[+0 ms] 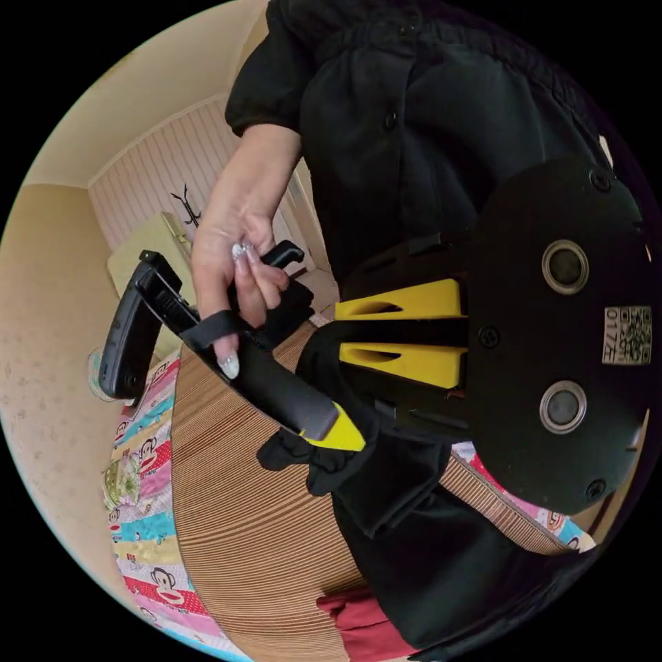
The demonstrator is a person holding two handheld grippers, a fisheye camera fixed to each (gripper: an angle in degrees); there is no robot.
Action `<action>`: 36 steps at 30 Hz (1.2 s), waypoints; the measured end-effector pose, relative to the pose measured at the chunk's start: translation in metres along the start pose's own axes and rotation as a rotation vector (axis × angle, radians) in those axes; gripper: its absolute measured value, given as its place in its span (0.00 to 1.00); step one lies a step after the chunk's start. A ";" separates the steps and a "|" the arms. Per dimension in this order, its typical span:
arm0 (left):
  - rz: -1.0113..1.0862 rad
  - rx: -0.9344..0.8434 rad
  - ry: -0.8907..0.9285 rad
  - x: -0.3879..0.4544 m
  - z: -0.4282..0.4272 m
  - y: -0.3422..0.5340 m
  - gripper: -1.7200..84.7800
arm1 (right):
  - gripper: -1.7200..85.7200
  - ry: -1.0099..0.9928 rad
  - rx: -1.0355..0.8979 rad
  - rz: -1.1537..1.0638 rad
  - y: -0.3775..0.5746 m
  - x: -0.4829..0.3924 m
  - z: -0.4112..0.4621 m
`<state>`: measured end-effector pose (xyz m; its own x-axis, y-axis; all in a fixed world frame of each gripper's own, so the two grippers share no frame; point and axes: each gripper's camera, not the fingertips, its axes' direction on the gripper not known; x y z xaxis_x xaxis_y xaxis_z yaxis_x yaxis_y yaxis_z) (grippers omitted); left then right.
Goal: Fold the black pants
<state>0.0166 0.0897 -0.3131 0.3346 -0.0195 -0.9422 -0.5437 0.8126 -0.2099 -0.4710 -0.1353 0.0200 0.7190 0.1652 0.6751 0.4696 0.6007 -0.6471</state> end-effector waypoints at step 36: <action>0.384 1.225 -0.225 0.194 -0.214 0.053 0.07 | 0.04 -0.809 1.311 -1.337 0.652 -0.078 -0.389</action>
<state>-0.1118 0.0046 -0.5634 0.5011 0.3316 -0.7994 0.3784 0.7467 0.5470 -0.0214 -0.0613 -0.5925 -0.2097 -0.7507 0.6264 -0.4383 0.6449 0.6261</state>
